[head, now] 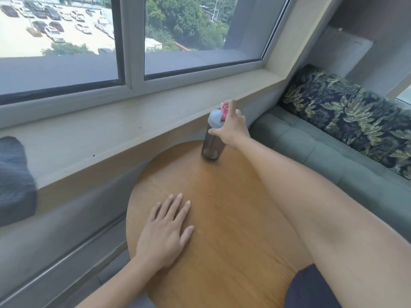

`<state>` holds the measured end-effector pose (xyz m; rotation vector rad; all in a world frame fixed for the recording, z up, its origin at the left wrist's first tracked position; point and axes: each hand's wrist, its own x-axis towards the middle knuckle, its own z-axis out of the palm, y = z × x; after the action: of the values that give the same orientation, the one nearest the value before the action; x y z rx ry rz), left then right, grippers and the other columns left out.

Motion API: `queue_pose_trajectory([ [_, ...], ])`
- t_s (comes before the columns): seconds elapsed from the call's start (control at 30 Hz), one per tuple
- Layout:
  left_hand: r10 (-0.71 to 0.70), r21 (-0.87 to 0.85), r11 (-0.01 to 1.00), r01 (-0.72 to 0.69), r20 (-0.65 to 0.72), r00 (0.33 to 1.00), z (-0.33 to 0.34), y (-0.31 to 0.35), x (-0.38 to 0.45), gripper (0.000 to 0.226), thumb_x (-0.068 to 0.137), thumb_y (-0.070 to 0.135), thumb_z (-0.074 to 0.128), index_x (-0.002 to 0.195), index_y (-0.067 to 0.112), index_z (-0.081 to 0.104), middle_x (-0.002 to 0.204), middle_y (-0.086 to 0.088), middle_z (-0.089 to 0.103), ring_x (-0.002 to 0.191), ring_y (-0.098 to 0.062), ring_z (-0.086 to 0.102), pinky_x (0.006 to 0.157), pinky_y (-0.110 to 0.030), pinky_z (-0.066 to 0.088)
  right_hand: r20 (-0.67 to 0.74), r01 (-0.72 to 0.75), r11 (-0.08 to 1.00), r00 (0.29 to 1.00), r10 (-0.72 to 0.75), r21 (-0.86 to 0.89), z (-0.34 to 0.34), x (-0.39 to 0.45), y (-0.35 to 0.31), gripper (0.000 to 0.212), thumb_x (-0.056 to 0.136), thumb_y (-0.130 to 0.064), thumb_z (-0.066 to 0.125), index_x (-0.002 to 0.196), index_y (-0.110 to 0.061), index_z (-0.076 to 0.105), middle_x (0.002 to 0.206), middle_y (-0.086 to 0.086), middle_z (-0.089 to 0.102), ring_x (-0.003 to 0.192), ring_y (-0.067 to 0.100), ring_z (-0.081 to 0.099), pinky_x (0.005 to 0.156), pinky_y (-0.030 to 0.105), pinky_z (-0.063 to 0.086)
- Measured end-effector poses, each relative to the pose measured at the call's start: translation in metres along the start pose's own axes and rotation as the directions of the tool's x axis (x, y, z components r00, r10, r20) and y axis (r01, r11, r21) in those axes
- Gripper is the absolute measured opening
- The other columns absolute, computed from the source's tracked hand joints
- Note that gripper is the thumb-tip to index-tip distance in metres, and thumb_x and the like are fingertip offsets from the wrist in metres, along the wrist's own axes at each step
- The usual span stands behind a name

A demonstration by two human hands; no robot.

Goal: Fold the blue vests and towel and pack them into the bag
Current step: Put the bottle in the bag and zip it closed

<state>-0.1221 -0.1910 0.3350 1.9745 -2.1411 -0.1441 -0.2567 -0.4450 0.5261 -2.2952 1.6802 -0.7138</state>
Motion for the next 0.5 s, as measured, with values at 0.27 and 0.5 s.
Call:
queue_pose_trajectory([
  [0.27, -0.007, 0.018, 1.0, 0.006, 0.07, 0.998, -0.01, 0.002, -0.001, 0.074, 0.099, 0.069, 0.005, 0.164, 0.032, 0.01, 0.171, 0.004, -0.001, 0.158, -0.017, -0.006, 0.125, -0.041, 0.0, 0.04, 0.018, 0.999, 0.999, -0.02, 0.037, -0.103, -0.101, -0.003, 0.075, 0.071, -0.042, 0.084, 0.115, -0.029, 0.024, 0.119, 0.005, 0.048, 0.106, 0.03, 0.051, 0.08, 0.039, 0.045],
  [0.5, -0.068, 0.0, 0.997, 0.071, 0.295, 0.953, -0.029, 0.017, 0.015, 0.074, 0.103, 0.062, 0.026, 0.163, 0.023, 0.008, 0.171, -0.002, -0.011, 0.158, -0.025, -0.008, 0.127, -0.047, 0.005, 0.034, -0.025, 0.999, 0.999, 0.023, 0.044, -0.206, -0.231, 0.006, 0.074, 0.074, -0.034, 0.086, 0.12, -0.03, 0.028, 0.126, -0.019, 0.047, 0.103, 0.013, 0.054, 0.082, 0.03, 0.042],
])
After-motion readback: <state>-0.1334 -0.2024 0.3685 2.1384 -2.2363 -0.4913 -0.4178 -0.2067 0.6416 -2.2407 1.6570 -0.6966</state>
